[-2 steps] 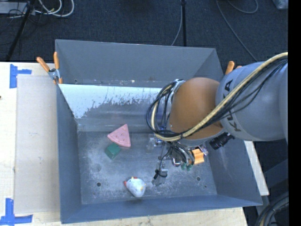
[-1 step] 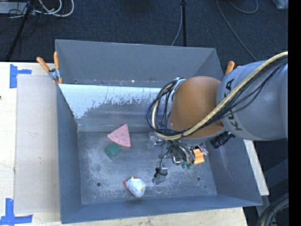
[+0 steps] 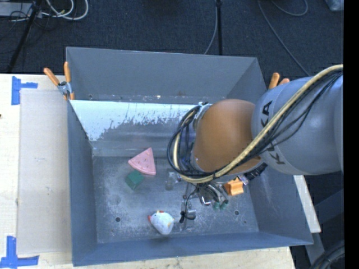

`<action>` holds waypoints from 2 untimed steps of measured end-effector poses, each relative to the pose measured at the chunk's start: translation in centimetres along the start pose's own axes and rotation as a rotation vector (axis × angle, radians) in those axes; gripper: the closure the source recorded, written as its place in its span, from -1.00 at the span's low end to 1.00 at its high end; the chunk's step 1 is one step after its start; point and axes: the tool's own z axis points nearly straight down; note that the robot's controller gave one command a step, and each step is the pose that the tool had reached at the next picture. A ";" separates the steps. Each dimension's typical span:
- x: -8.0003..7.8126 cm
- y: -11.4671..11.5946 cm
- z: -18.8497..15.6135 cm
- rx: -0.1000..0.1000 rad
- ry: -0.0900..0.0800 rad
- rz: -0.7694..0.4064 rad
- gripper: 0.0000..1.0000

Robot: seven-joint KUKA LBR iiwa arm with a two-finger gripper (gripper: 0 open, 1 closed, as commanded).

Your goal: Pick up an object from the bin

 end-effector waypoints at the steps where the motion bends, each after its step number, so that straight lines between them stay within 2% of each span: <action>1: 0.8 2.1 3.3 0.000 -0.003 -0.120 -1.00; 2: 0.8 2.3 5.4 -0.001 0.001 -0.062 -1.00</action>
Offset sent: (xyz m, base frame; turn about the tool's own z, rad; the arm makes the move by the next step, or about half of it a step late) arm -0.0053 0.0136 -0.0267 0.2629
